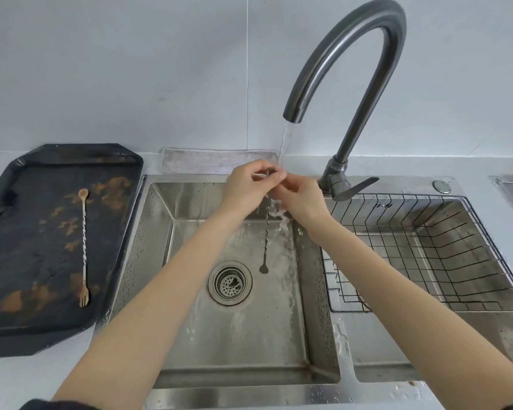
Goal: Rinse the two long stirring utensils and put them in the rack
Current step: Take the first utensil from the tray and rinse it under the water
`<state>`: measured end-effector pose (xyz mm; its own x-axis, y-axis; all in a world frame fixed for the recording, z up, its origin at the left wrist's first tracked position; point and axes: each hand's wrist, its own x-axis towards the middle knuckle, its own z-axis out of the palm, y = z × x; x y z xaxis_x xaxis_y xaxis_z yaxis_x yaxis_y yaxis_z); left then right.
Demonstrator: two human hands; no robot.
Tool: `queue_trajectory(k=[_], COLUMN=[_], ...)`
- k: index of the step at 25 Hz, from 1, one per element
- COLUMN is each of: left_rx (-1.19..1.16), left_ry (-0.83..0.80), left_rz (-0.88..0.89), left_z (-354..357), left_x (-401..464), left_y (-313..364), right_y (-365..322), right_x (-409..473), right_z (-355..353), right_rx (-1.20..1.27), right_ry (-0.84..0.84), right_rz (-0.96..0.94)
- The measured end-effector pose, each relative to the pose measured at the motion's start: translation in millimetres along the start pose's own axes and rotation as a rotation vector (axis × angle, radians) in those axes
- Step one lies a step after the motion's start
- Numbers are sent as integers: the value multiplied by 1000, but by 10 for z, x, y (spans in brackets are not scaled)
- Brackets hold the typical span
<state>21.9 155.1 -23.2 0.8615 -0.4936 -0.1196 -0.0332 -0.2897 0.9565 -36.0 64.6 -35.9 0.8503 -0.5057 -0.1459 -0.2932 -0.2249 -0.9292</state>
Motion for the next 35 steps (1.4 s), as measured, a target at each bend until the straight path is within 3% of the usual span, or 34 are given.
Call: queue_trajectory(k=[3, 9, 20, 25, 30, 35], left_rx=[11, -189, -251, -144, -191, -291], left_ry=[48, -42, 137, -31, 60, 24], left_rz=[-4, -72, 49, 80, 30, 62], left_z=[50, 16, 61, 69, 84, 47], left_x=[18, 6, 47, -10, -3, 8], left_y=[4, -30, 122, 73, 68, 156], right_y=[24, 52, 234, 206, 212, 330], right_x=[-27, -40, -16, -15, -45, -77], right_z=[-22, -98, -47, -13, 10, 8], right_rx=[19, 77, -10, -16, -15, 1], right_ry=[3, 32, 44, 48, -3, -60], right_rz=[-15, -14, 5, -10, -38, 32])
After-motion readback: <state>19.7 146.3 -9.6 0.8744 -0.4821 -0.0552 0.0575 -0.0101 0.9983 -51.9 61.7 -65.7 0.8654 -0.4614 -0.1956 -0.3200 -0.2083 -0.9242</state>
